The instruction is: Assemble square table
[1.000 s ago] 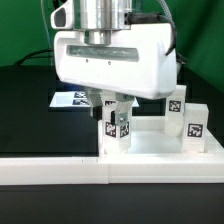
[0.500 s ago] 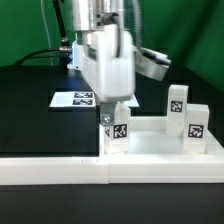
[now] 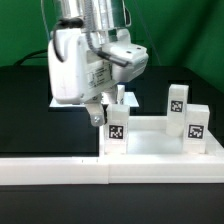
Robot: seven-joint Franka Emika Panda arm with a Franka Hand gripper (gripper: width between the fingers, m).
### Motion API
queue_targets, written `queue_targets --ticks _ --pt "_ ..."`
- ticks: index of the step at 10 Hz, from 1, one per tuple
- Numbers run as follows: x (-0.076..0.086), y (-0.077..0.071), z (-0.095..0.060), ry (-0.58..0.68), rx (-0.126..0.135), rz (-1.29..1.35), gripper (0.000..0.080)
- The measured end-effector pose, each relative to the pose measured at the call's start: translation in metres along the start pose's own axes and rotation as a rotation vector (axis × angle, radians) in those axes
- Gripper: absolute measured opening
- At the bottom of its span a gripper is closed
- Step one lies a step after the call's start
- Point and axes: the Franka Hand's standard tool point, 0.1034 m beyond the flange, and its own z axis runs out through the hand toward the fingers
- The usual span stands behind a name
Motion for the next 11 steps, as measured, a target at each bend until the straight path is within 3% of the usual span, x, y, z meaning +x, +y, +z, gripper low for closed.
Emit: queue_targets --ticks 4,7,10,11 --pt "-0.002 0.008 0.006 0.000 -0.011 0.285 0.0284" --pt "-0.002 0.008 0.007 -0.002 -0.009 0.249 0.0279" --pt "-0.007 0.008 -0.006 -0.016 -0.022 0.184 0.0603" --pt "-0.006 0.006 -0.017 -0.027 -0.009 0.164 0.0603"
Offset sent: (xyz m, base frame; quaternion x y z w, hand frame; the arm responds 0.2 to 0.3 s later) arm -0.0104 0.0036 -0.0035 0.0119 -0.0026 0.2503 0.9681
